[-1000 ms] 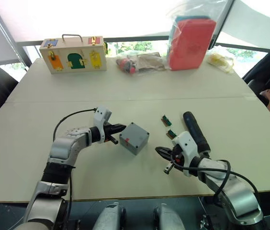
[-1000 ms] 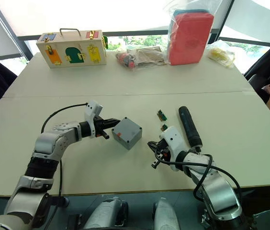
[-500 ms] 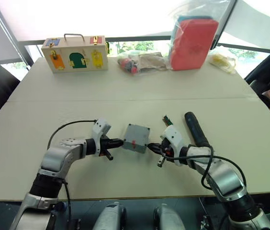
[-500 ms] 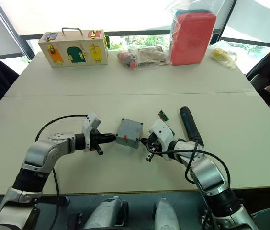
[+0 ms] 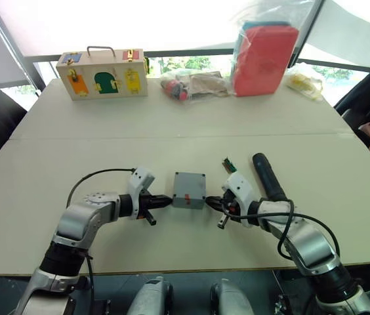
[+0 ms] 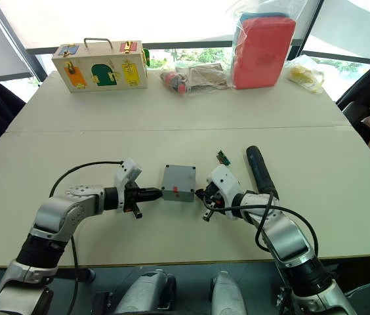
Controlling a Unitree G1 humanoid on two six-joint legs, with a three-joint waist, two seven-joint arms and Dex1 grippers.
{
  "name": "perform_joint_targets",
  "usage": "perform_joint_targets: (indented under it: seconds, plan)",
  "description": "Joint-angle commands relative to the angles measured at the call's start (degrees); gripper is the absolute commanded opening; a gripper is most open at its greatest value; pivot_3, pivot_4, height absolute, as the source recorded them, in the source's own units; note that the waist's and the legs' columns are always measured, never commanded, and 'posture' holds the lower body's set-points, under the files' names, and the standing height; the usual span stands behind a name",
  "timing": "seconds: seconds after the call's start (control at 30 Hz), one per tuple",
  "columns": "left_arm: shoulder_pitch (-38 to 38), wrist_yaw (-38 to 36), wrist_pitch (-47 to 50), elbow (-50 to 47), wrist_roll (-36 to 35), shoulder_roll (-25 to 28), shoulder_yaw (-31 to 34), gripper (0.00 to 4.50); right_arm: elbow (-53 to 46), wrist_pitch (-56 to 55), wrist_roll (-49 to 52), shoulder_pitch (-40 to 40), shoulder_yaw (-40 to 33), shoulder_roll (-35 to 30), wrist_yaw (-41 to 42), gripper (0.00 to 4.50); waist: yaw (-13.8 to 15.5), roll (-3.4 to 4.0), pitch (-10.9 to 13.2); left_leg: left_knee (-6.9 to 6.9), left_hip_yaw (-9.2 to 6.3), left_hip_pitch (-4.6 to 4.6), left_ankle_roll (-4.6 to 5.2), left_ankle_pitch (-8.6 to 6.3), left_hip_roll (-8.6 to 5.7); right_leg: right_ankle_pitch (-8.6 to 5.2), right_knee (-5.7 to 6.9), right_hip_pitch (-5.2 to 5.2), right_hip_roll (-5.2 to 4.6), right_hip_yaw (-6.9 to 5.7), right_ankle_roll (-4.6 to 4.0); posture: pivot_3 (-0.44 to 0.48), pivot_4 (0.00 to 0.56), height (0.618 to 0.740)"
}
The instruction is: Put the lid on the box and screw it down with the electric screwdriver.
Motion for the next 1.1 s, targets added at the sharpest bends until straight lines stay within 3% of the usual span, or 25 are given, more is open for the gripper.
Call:
perform_joint_targets:
  seconds: [0.03,0.27,0.43,0.5,0.6,0.77,1.1]
  plan:
    - [-0.2,-2.0,0.1,-3.1,-2.2,-0.2,-1.7,0.0,-2.6,-1.5,1.4,0.4,-0.4,1.0,-0.1,0.03,0.0,0.0,0.0,0.0,0.0,0.0,0.0,0.0,0.0,0.0,0.0,0.0,-0.01,0.0,0.0,0.0,0.15,0.74]
    - [-2.5,-2.9,4.1,-2.1,-4.4,4.0,3.2,0.0,-10.5,0.2,3.6,5.0,-5.9,0.4,-2.1,0.03,0.0,0.01,0.0,-0.02,-0.03,-0.04,0.0,0.0,0.02,0.0,-0.01,-0.03,-0.04,0.07,-0.01,0.0,0.15,0.74]
    - [-4.4,0.2,-5.4,-1.8,-1.8,7.6,9.5,0.0,-21.2,3.9,10.5,13.1,-15.5,1.2,-3.8,0.03,0.1,0.06,0.1,-0.02,-0.07,-0.08,-0.01,-0.01,0.05,0.0,-0.03,-0.09,-0.04,0.05,-0.01,0.0,0.15,0.74]
    - [-6.8,-1.9,-5.8,-0.7,-3.1,9.1,10.5,0.0,-23.4,7.0,15.1,15.2,-20.3,2.5,-4.8,0.03,0.2,0.05,0.1,-0.03,-0.09,-0.06,-0.02,-0.01,0.05,0.0,-0.08,-0.1,-0.07,0.02,-0.01,0.0,0.15,0.74]
    - [-11.8,-6.3,-4.3,0.6,-4.7,10.6,8.2,0.0,-23.8,9.5,17.2,14.9,-23.7,3.4,-7.6,0.03,0.2,0.05,0.1,-0.02,-0.1,-0.06,-0.02,-0.01,0.05,0.03,-0.11,-0.08,-0.06,-0.01,-0.06,0.0,0.15,0.74]
    - [-16.8,-15.2,-8.1,-2.9,-1.0,13.2,-3.0,0.0,-18.6,7.9,11.5,11.4,-20.4,0.9,-11.6,0.03,0.0,0.07,0.1,-0.03,-0.07,-0.06,-0.01,-0.01,0.02,0.02,-0.11,-0.05,0.0,-0.03,-0.07,0.0,0.15,0.74]
    - [-21.3,-20.2,-11.1,-3.9,0.7,13.1,-7.9,0.0,-11.2,8.4,9.1,7.6,-17.5,0.2,-13.8,3.7,0.0,0.13,0.3,-0.11,-0.02,-0.08,0.01,0.02,0.09,-0.07,-0.11,-0.02,0.03,-0.02,-0.23,0.0,0.15,0.74]
